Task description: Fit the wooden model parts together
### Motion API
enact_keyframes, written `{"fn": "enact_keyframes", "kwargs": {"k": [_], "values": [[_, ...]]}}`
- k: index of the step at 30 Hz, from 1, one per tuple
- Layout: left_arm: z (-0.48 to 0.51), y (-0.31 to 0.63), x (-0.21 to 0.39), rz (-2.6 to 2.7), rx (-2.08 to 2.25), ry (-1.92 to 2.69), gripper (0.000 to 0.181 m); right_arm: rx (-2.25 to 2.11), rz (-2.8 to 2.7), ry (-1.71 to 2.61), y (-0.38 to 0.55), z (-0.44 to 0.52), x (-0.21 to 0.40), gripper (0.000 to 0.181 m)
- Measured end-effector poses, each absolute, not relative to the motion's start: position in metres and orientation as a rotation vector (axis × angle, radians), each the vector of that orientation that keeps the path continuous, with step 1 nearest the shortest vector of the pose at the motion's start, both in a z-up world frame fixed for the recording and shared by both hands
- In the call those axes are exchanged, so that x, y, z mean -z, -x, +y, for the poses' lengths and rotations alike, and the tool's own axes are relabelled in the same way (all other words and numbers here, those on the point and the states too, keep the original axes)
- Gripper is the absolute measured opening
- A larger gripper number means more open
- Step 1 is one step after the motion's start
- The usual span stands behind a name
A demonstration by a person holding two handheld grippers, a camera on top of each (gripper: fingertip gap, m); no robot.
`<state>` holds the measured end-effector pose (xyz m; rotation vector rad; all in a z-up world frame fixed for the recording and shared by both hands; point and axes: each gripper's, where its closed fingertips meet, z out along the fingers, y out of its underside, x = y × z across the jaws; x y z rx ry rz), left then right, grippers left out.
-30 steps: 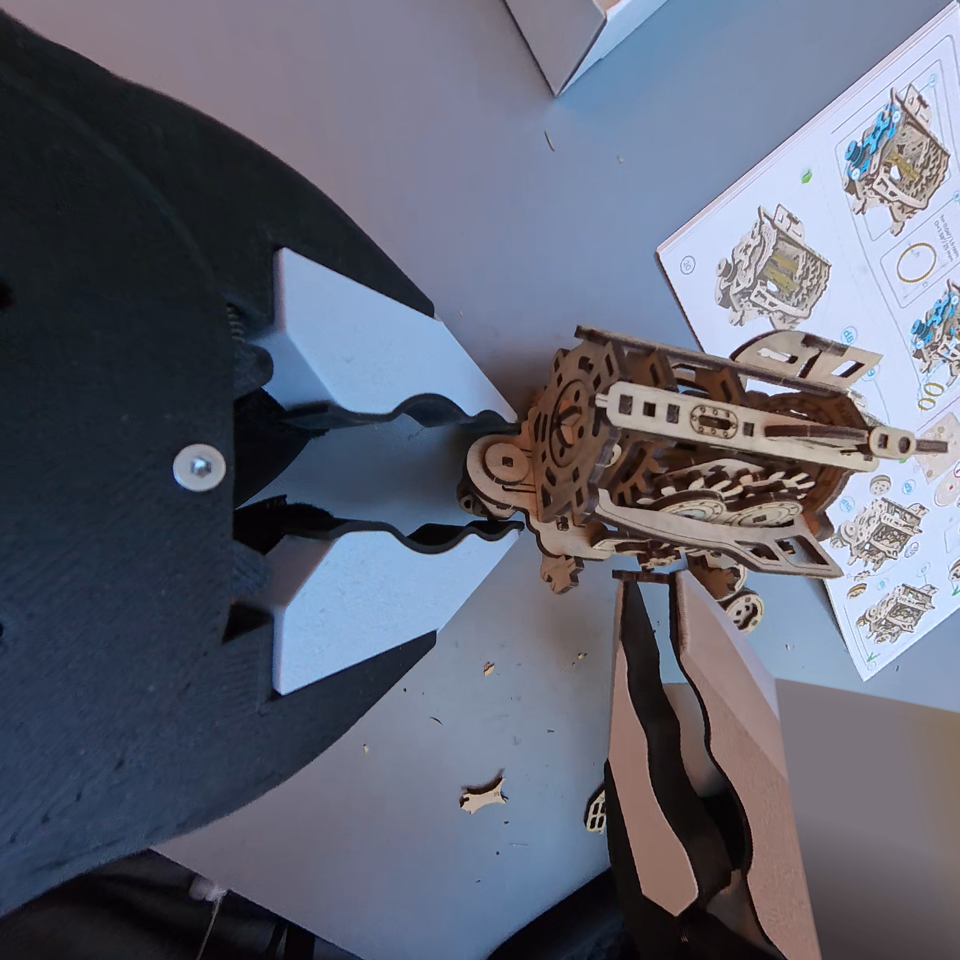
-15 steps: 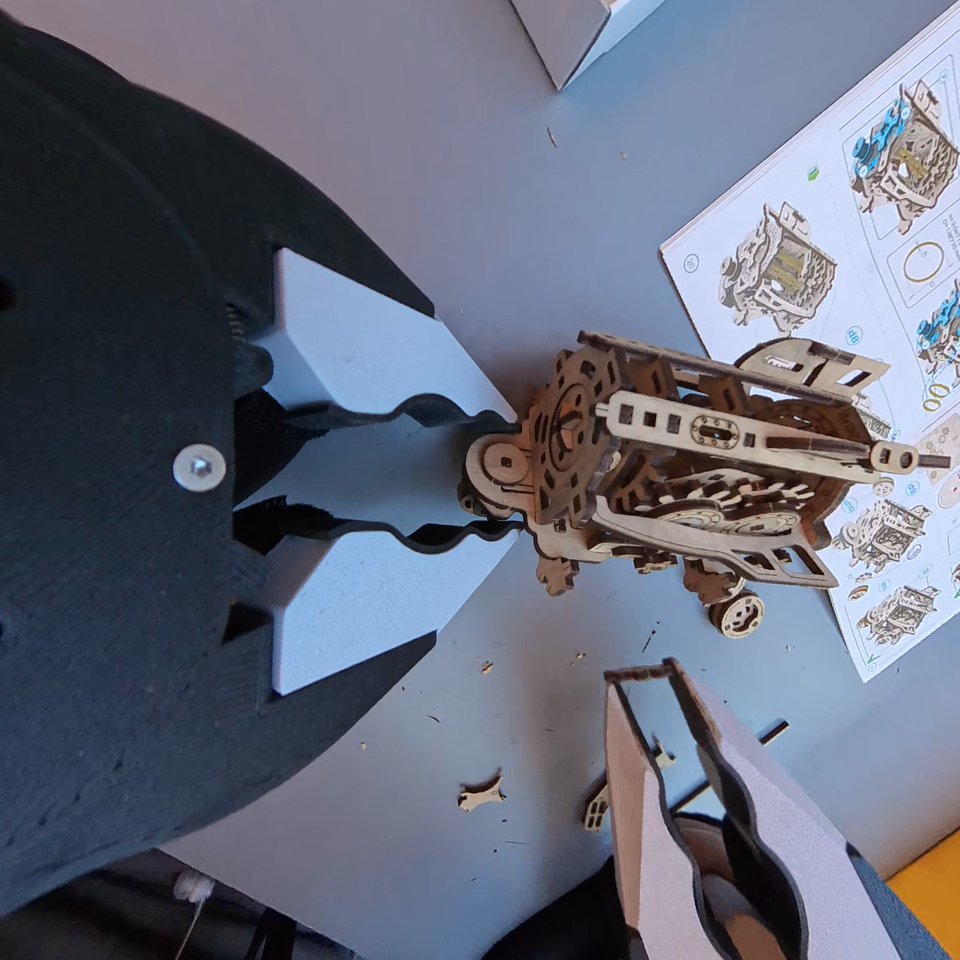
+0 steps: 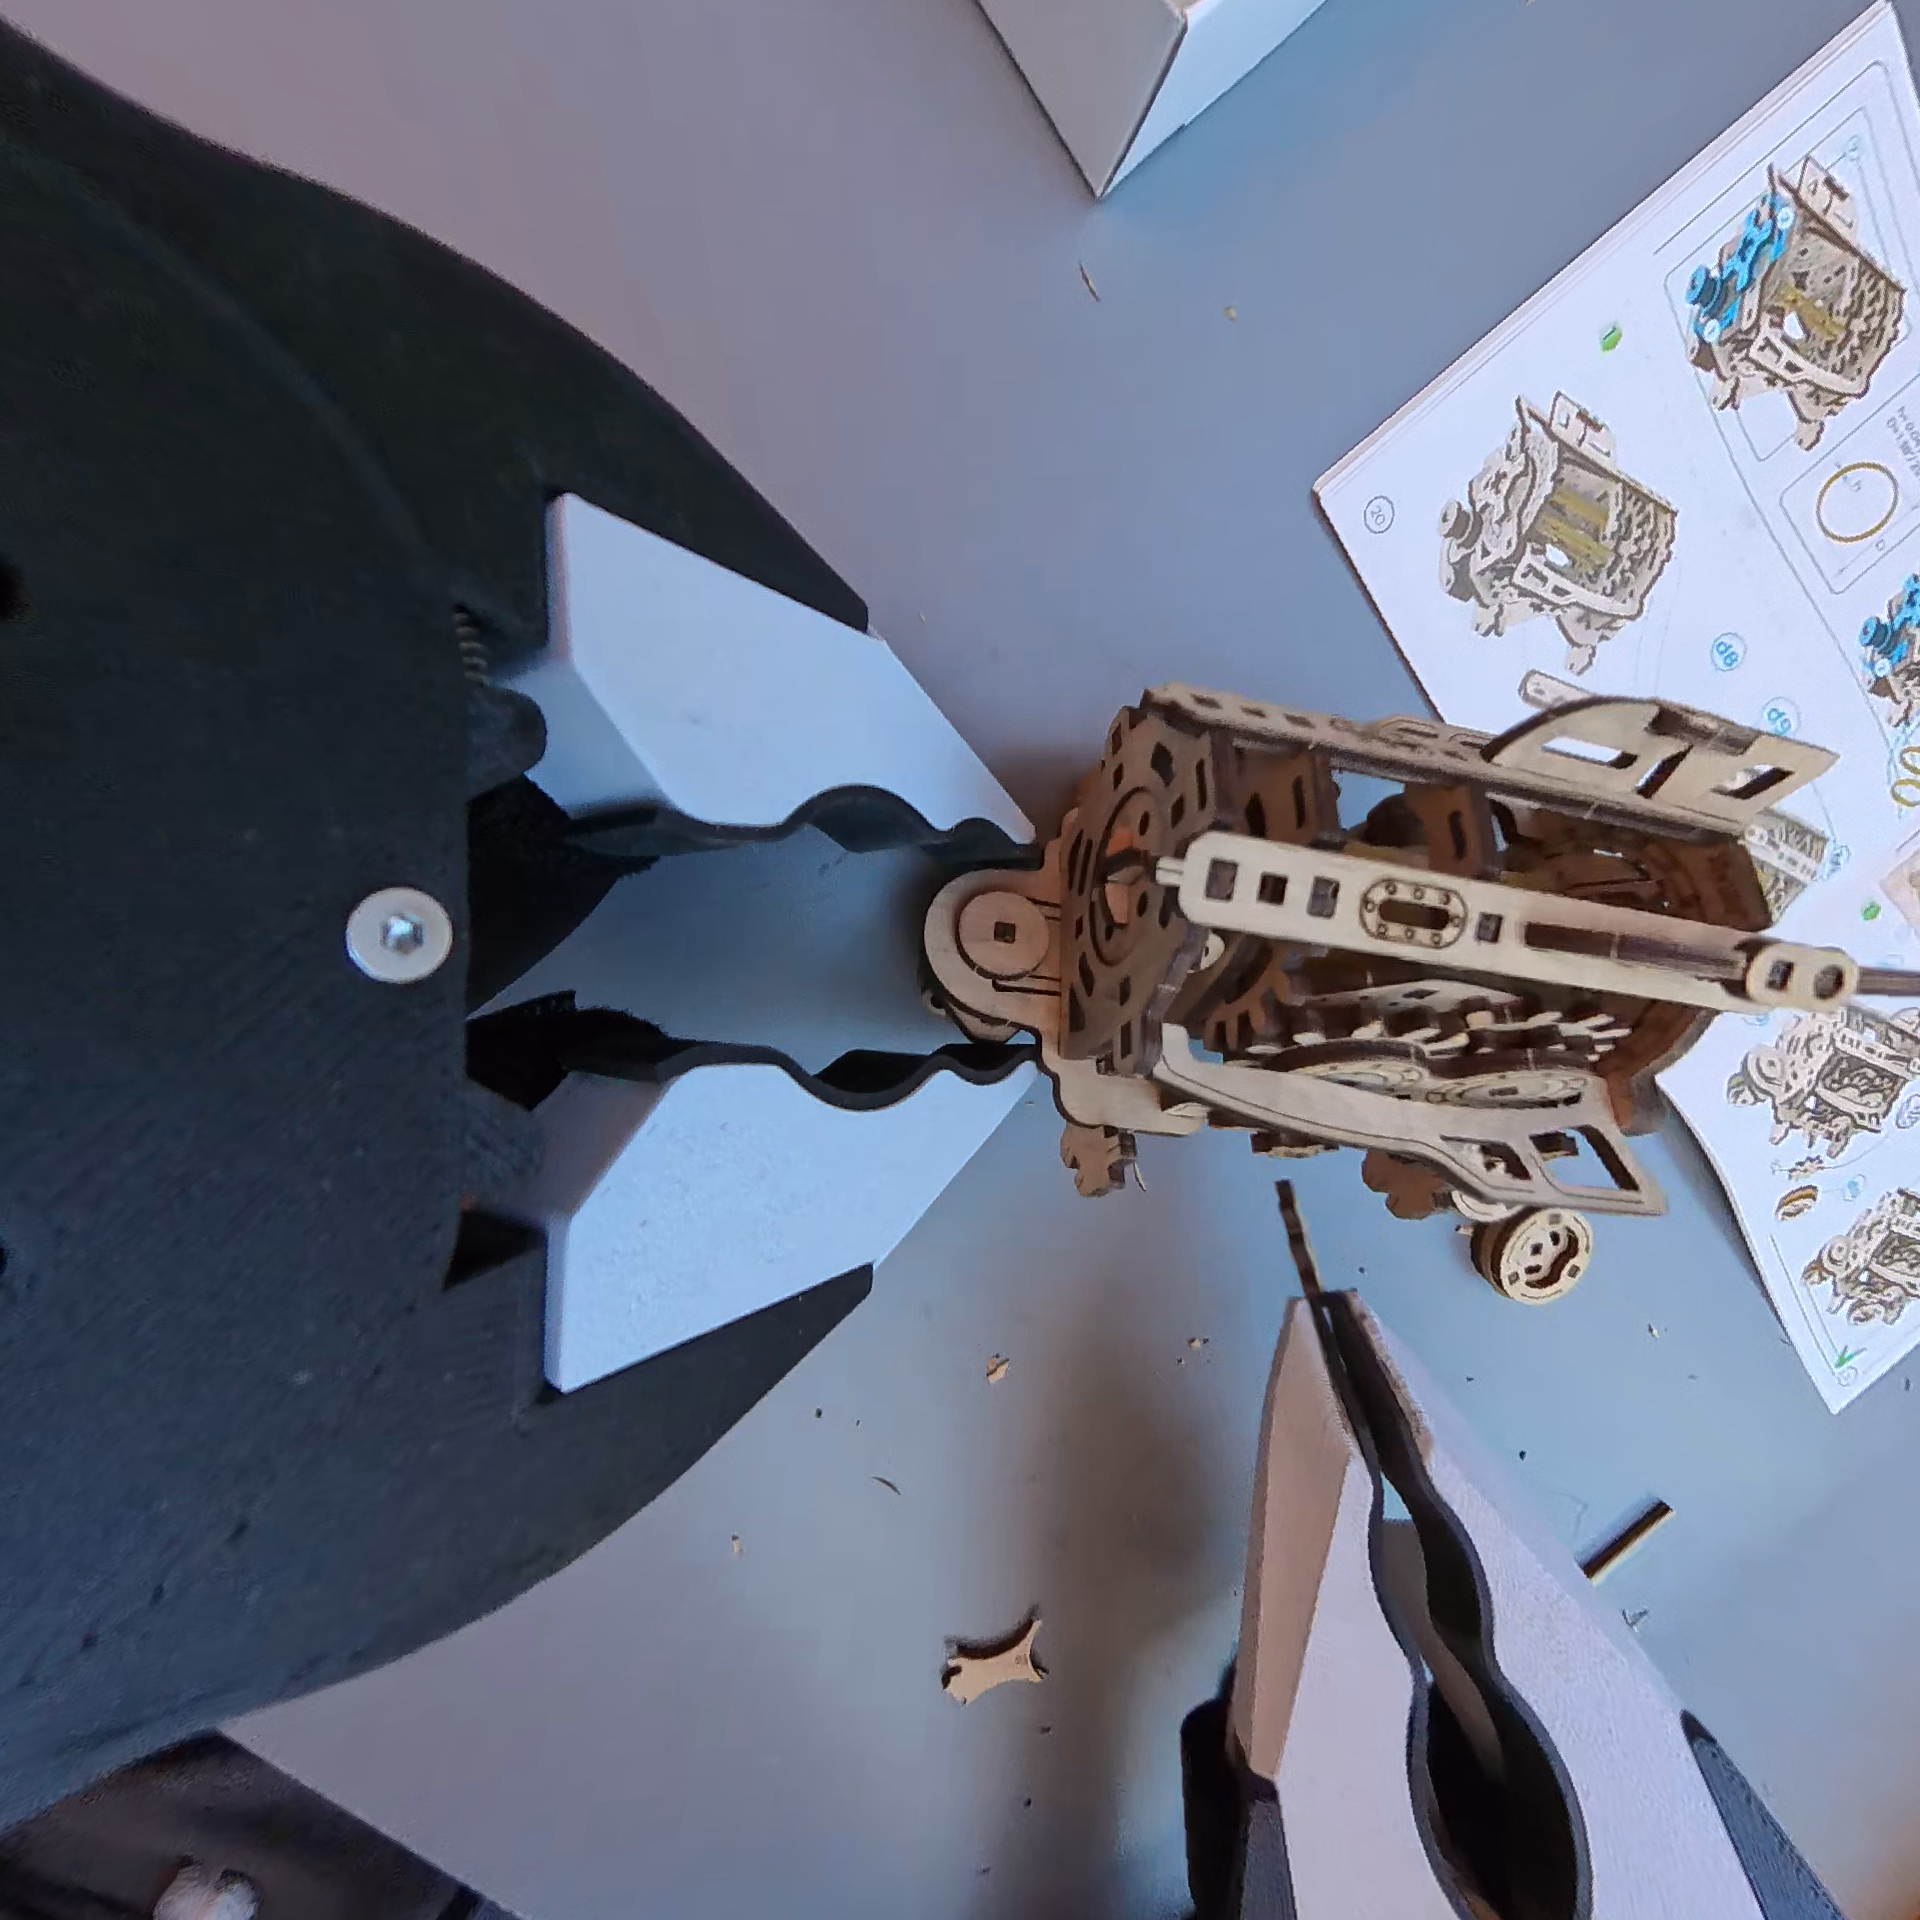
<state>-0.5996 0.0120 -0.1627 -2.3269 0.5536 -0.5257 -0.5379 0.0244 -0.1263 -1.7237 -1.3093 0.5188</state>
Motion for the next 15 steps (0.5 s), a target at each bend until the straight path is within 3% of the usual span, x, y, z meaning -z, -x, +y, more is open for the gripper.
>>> {"fn": "enact_keyframes", "kwargs": {"k": [1,8,10,15], "values": [[0.012,0.599,0.162,0.549,0.541,2.322,0.034,-0.516,-1.311,1.717,0.536,0.025,0.125,0.000],[0.008,0.597,0.153,0.552,0.601,2.267,0.043,-0.954,-1.106,1.841,0.524,0.013,0.109,0.000],[0.007,0.597,0.151,0.549,0.606,2.259,0.045,-0.931,-1.149,1.861,0.514,0.017,0.119,0.000],[0.002,0.600,0.144,0.516,0.611,2.237,0.050,-0.653,-1.265,1.910,0.490,0.042,0.144,0.022]]}}
